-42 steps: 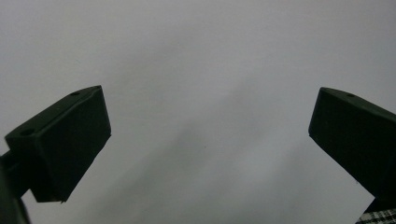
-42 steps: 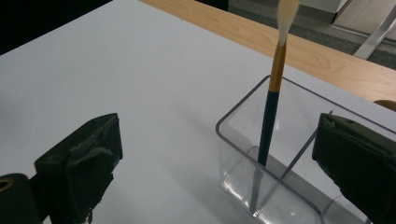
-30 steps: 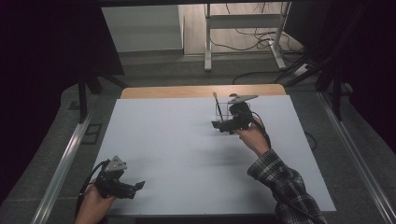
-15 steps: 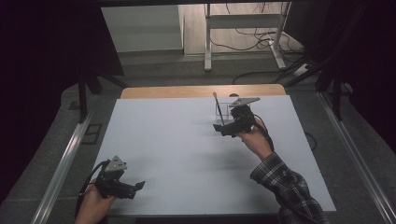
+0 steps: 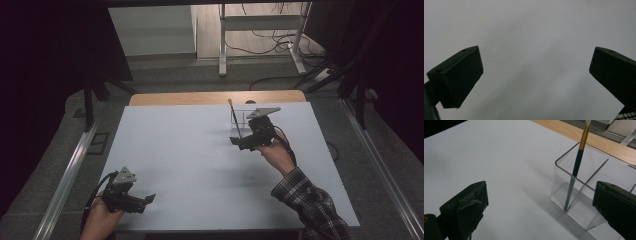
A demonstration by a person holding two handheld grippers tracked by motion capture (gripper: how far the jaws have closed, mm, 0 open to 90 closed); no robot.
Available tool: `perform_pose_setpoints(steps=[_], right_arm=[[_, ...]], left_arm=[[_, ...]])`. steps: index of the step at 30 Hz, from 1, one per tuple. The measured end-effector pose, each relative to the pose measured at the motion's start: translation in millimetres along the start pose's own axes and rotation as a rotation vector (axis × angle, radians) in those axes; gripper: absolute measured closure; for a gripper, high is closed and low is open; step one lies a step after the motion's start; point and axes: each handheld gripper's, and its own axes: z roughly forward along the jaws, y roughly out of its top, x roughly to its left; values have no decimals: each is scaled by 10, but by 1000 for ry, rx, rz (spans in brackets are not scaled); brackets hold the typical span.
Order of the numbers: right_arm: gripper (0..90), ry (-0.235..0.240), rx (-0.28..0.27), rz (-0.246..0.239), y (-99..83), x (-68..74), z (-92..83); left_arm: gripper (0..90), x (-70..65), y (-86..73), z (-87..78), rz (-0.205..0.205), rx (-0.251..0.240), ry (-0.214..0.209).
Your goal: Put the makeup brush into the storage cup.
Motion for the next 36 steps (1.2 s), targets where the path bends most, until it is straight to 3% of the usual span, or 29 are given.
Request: perform_pose_setpoints(steps=[36], right_arm=[[2, 21, 11, 2, -239, 151, -188]], left_arm=[[0, 9, 4, -25, -22, -25, -23]])
